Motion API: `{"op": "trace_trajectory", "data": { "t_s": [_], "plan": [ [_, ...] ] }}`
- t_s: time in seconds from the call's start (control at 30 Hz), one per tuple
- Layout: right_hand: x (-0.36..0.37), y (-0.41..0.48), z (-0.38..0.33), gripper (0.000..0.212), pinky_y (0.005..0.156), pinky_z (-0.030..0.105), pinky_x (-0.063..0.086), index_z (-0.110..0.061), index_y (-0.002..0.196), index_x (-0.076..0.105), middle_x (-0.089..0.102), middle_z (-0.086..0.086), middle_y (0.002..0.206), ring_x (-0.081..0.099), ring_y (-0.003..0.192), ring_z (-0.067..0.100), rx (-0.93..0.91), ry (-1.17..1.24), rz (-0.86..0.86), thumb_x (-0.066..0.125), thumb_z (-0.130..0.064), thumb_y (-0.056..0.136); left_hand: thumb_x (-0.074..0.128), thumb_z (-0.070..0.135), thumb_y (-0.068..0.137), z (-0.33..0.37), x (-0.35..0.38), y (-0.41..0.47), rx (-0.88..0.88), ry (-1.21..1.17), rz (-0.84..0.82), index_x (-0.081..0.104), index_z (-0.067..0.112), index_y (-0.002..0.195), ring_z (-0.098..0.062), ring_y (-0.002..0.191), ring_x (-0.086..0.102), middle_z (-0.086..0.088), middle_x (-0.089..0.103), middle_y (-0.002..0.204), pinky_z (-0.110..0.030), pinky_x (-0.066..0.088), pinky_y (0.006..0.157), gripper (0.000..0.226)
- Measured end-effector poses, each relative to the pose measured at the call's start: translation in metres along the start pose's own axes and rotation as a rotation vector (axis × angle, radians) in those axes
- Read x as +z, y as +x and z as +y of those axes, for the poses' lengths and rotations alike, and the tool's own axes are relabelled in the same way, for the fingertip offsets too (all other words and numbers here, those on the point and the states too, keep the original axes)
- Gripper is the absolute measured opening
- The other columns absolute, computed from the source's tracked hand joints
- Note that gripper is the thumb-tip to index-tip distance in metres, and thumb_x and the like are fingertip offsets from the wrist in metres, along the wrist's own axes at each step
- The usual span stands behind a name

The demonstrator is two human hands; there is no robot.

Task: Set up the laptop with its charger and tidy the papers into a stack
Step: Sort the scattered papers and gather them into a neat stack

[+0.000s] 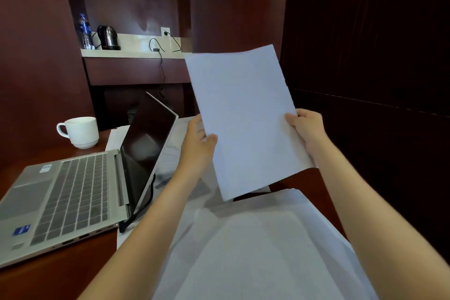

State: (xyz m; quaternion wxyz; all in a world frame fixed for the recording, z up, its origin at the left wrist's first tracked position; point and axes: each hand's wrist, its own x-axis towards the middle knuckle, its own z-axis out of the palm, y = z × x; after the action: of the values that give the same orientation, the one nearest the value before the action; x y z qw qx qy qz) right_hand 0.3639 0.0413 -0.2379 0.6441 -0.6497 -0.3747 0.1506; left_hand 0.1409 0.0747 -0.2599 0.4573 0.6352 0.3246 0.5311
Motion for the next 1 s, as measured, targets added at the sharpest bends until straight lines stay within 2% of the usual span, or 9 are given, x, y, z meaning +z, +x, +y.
{"op": "trace_trajectory", "data": {
  "t_s": [0.1,0.17,0.23,0.33,0.43,0.6,0.7,0.8,1.0],
  "plan": [
    [-0.017,0.003,0.001,0.020,0.080,0.037,0.052,-0.001,0.108,0.066,0.066,0.016,0.106,0.062,0.083,0.026,0.158,-0.084,-0.073,0.061,-0.007,0.089,0.047,0.000,0.088,0.005,0.000,-0.003,0.103,0.219,-0.007,0.012,0.024,0.147,-0.020,0.106,0.056,0.006,0.045,0.126,-0.033,0.046,0.083,0.072],
    [-0.025,0.000,0.010,0.027,0.086,0.037,0.050,0.000,0.115,0.064,0.065,0.015,0.110,0.061,0.091,0.026,0.219,-0.145,-0.090,0.062,-0.007,0.089,0.052,0.004,0.088,0.007,0.002,-0.007,0.135,0.405,-0.038,0.006,0.023,0.149,-0.022,0.127,0.039,-0.002,0.029,0.144,-0.029,0.036,0.096,0.079],
    [-0.032,-0.008,0.020,0.024,0.088,0.038,0.050,0.000,0.111,0.065,0.065,0.014,0.105,0.061,0.092,0.026,0.264,-0.176,-0.144,0.062,-0.006,0.089,0.053,0.008,0.089,0.009,0.004,-0.011,0.141,0.543,-0.086,0.011,0.023,0.148,-0.021,0.133,0.032,-0.003,0.020,0.150,-0.026,0.031,0.098,0.075],
    [-0.044,-0.018,0.032,0.014,0.089,0.040,0.050,0.002,0.098,0.067,0.065,0.014,0.097,0.061,0.084,0.027,0.247,-0.275,-0.303,0.062,-0.006,0.088,0.052,0.008,0.088,0.011,0.008,-0.018,0.231,0.667,-0.121,0.027,0.020,0.143,-0.022,0.130,0.034,-0.004,0.027,0.145,-0.027,0.030,0.099,0.061],
    [-0.050,-0.028,0.033,0.012,0.073,0.030,0.050,-0.003,0.079,0.063,0.063,0.009,0.082,0.060,0.070,0.019,0.184,-0.342,-0.551,0.061,-0.010,0.089,0.050,0.011,0.091,0.011,0.015,-0.024,0.336,0.799,-0.154,0.031,0.017,0.141,-0.025,0.133,0.030,-0.004,0.027,0.146,-0.034,0.028,0.106,0.054],
    [-0.042,-0.037,0.016,0.007,0.082,0.028,0.050,-0.009,0.086,0.068,0.066,0.001,0.084,0.062,0.078,0.015,0.049,-0.541,-0.782,0.062,-0.013,0.089,0.042,0.023,0.097,0.014,0.025,-0.027,0.444,1.091,-0.363,0.030,0.023,0.143,-0.020,0.138,0.023,-0.002,0.030,0.148,-0.030,0.018,0.110,0.047],
    [-0.033,-0.042,0.006,0.018,0.071,0.017,0.048,-0.016,0.072,0.065,0.065,-0.009,0.069,0.060,0.066,0.004,0.005,-0.595,-0.890,0.062,-0.010,0.089,0.044,0.030,0.097,0.022,0.024,-0.026,0.300,1.179,-0.514,0.043,0.025,0.133,-0.023,0.124,0.043,-0.001,0.047,0.136,-0.033,0.034,0.097,0.036],
    [-0.024,-0.051,0.003,0.022,0.058,0.008,0.042,-0.018,0.068,0.064,0.061,-0.014,0.057,0.055,0.054,-0.006,-0.024,-0.644,-0.959,0.063,-0.011,0.089,0.054,0.027,0.093,0.023,0.016,-0.025,0.115,1.166,-0.592,0.057,0.023,0.118,-0.020,0.109,0.050,0.000,0.054,0.125,-0.030,0.039,0.087,0.025],
    [-0.001,-0.058,0.018,0.008,0.071,0.017,0.046,-0.019,0.082,0.066,0.063,-0.008,0.072,0.057,0.067,0.004,-0.152,-0.895,-0.980,0.069,-0.011,0.080,0.061,0.023,0.089,0.001,-0.006,-0.024,-0.150,1.336,-0.818,0.061,0.015,0.119,-0.023,0.111,0.054,-0.003,0.057,0.121,-0.027,0.042,0.081,0.031]
  ]
}}
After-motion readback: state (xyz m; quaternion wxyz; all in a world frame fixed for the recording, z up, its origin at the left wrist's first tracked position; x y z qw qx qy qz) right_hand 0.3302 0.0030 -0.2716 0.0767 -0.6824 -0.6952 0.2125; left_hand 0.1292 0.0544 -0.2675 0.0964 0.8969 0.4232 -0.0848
